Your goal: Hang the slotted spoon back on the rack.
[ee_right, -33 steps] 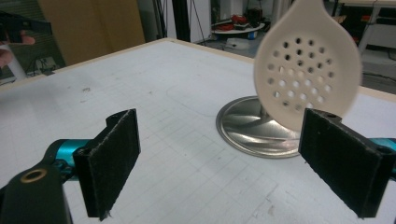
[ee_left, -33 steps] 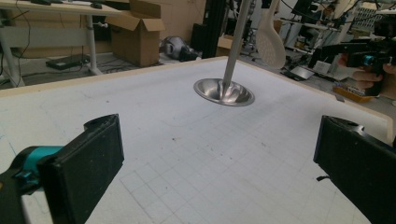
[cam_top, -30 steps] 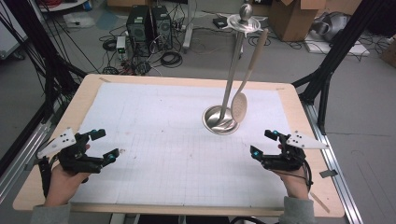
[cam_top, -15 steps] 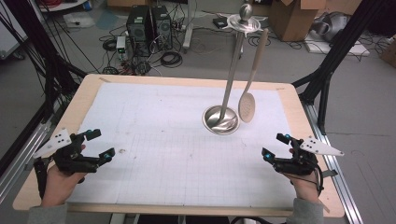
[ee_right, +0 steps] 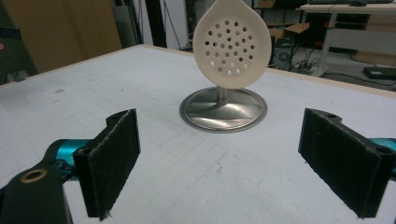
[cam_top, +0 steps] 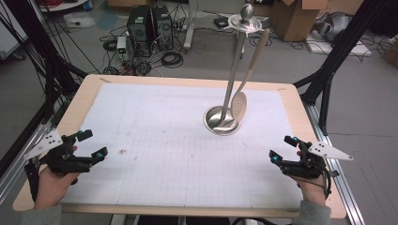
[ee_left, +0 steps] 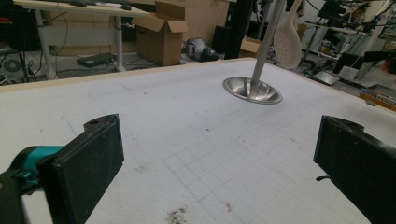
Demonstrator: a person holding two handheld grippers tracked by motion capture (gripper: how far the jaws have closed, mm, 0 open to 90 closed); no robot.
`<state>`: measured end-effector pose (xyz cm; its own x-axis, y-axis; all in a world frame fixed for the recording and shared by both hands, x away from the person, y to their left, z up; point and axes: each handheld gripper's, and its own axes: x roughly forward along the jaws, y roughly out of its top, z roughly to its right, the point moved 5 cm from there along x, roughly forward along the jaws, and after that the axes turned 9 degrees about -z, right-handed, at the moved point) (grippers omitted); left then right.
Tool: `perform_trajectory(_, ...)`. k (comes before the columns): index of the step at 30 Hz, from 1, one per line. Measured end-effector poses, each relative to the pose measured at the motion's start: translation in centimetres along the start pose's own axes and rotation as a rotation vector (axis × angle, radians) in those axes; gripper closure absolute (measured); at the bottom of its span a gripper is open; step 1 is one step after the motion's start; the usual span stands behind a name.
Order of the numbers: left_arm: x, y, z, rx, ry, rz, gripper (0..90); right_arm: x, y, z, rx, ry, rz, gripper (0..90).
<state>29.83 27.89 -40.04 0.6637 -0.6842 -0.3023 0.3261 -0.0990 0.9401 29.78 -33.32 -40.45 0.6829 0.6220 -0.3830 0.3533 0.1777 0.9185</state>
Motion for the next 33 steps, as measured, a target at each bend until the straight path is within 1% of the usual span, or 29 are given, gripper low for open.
perform_trajectory(1,-0.1,-0.1,-0.2,-0.005,0.009,-0.001,2.0,-0.2,-0.1,0.3,0.001,-0.011,0.009,11.8)
perform_trajectory(3,-0.1,-0.2,-0.3,-0.005,0.014,-0.002,2.0,-0.3,-0.2,0.4,0.007,-0.013,0.009,11.8)
perform_trajectory(6,-0.3,-0.3,-0.7,-0.011,0.037,-0.001,2.0,-0.6,-0.5,1.0,0.027,-0.035,0.026,11.8)
perform_trajectory(7,-0.3,-0.3,-0.7,-0.014,0.039,0.000,2.0,-0.7,-0.5,1.1,0.032,-0.040,0.032,11.8)
perform_trajectory(9,-0.4,-0.4,-0.8,-0.014,0.044,-0.002,2.0,-0.8,-0.5,1.2,0.038,-0.041,0.036,11.8)
perform_trajectory(12,-0.6,-0.5,-1.2,-0.017,0.066,-0.005,2.0,-1.2,-0.6,1.4,0.051,-0.057,0.053,11.8)
perform_trajectory(13,-0.6,-0.5,-1.2,-0.017,0.066,-0.005,2.0,-1.2,-0.6,1.4,0.051,-0.057,0.053,11.8)
perform_trajectory(15,-0.8,-0.6,-1.4,-0.021,0.084,-0.010,2.0,-1.3,-0.6,1.5,0.056,-0.060,0.056,11.8)
perform_trajectory(16,-0.9,-0.7,-1.7,-0.027,0.104,-0.012,2.0,-1.4,-0.7,1.7,0.057,-0.065,0.060,11.8)
perform_trajectory(17,-0.9,-0.7,-1.7,-0.027,0.104,-0.012,2.0,-1.4,-0.7,1.7,0.057,-0.065,0.060,11.8)
perform_trajectory(19,-1.1,-0.7,-2.0,-0.037,0.121,-0.008,2.0,-1.4,-0.7,1.8,0.061,-0.074,0.065,11.7)
perform_trajectory(22,-1.3,-0.8,-2.3,-0.048,0.131,-0.002,2.0,-1.6,-0.9,2.1,0.074,-0.090,0.071,11.8)
perform_trajectory(23,-1.3,-0.8,-2.3,-0.048,0.131,-0.002,2.0,-1.6,-0.9,2.1,0.074,-0.090,0.071,11.8)
perform_trajectory(25,-1.4,-0.8,-2.3,-0.049,0.136,0.000,2.0,-1.7,-1.0,2.3,0.091,-0.102,0.078,11.8)
perform_trajectory(26,-1.4,-0.8,-2.3,-0.049,0.136,0.000,2.0,-1.8,-1.0,2.4,0.088,-0.105,0.081,11.8)
perform_trajectory(29,-1.4,-0.8,-2.4,-0.049,0.141,-0.005,2.0,-1.9,-1.1,2.5,0.095,-0.108,0.079,11.8)
perform_trajectory(33,-1.1,-0.9,-2.3,-0.047,0.139,-0.015,2.0,-1.9,-1.1,2.5,0.102,-0.110,0.081,11.8)
